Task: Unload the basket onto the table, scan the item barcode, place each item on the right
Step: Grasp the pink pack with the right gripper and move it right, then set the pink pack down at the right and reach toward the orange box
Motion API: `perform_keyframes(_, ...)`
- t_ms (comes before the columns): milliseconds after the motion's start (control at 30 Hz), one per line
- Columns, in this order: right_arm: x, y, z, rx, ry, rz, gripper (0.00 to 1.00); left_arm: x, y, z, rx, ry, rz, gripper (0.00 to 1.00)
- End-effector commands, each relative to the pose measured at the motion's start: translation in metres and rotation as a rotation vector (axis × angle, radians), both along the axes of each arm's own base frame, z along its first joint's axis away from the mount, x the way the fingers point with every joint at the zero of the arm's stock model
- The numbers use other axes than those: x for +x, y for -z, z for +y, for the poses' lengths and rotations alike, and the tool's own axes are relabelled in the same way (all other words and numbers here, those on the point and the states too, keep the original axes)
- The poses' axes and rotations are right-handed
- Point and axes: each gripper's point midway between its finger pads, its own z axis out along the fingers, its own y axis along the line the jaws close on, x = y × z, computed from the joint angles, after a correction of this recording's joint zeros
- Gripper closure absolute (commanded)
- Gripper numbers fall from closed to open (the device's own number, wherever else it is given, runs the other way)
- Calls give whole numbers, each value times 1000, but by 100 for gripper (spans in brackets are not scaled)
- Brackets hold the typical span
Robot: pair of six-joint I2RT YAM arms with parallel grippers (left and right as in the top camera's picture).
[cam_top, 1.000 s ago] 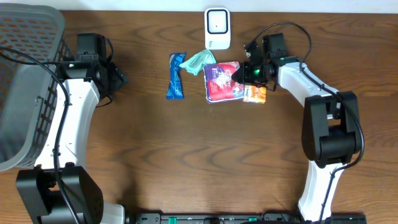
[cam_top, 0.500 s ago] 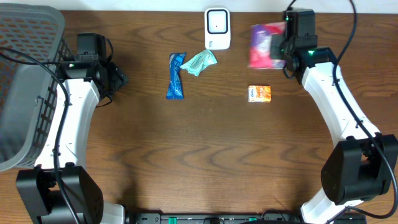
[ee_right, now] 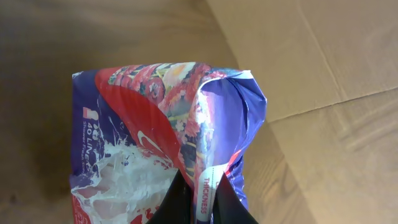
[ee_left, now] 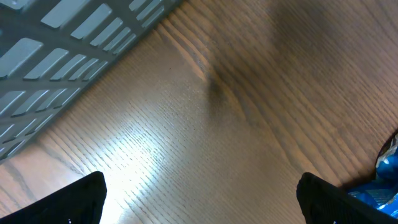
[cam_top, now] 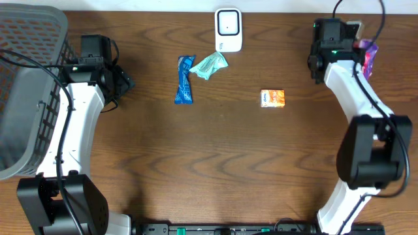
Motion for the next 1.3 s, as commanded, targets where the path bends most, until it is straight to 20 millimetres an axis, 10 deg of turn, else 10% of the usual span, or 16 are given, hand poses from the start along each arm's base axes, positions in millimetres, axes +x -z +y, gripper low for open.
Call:
perform_keyframes(0, 1, 11, 5, -59, -9, 68, 96, -1, 1, 3, 7, -17, 4, 2)
perform_keyframes(500, 20, 81, 126, 368, -339, 144, 50, -1, 1, 3, 7, -17, 4, 2)
perform_keyframes(900, 32, 22, 183, 404, -453, 122, 22, -1, 1, 3, 7, -17, 4, 2)
perform_keyframes(1267, -24, 74, 224, 757, -539, 394, 18, -1, 1, 3, 7, -17, 4, 2)
